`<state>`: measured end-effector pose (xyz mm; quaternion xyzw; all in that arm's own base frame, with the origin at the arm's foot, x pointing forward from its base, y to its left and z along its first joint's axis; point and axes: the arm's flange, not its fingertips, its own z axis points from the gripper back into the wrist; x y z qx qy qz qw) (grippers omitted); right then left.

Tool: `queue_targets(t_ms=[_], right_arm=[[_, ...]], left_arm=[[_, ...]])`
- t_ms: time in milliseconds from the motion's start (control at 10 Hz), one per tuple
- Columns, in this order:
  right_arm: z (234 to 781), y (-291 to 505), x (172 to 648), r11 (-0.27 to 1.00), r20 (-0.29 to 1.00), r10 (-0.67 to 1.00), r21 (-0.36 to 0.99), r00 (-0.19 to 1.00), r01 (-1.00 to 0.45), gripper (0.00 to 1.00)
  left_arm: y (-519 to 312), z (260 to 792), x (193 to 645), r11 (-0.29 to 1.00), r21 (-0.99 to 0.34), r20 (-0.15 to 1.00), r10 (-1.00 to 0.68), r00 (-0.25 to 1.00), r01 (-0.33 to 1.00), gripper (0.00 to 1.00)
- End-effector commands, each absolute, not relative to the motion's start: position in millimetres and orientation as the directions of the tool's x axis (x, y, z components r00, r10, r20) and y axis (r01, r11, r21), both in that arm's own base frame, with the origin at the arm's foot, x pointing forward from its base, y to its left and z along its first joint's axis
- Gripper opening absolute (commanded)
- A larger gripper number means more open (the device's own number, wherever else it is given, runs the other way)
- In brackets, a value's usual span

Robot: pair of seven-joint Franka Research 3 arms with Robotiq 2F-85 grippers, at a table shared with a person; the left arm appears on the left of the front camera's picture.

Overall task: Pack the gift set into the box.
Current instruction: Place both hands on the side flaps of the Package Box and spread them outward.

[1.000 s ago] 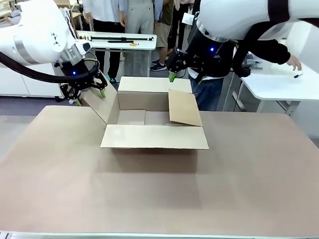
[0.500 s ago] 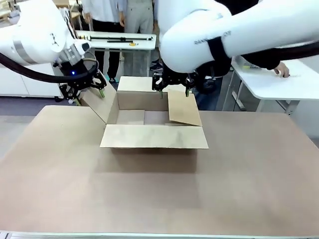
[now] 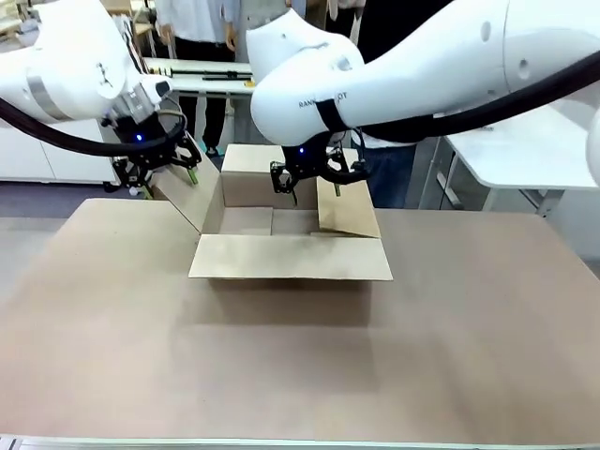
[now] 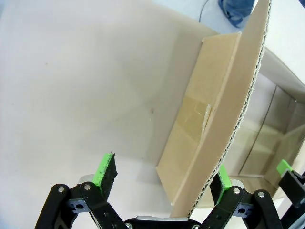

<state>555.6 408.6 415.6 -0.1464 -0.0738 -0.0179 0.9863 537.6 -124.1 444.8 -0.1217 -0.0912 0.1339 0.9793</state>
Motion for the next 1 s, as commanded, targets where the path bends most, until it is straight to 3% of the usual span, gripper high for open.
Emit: queue_targets(t_ms=[0,400,900], right_arm=[[421.8,407.2,565.5,0.924,0.186,-0.053,-0.362,0.981,0.119,1.00],[406.9,383.1,568.1,0.883,0.198,-0.056,-0.449,0.979,0.141,1.00],[419.7,372.4,560.2,0.890,0.208,-0.041,-0.437,0.977,0.131,1.00]], left_arm=[[-125.7,446.1,537.3,0.934,-0.250,0.141,0.295,0.945,-0.255,1.00],[-125.7,446.1,537.3,0.934,-0.250,0.141,0.295,0.945,-0.255,1.00],[-125.7,446.1,537.3,0.934,-0.250,0.141,0.295,0.945,-0.255,1.00]])
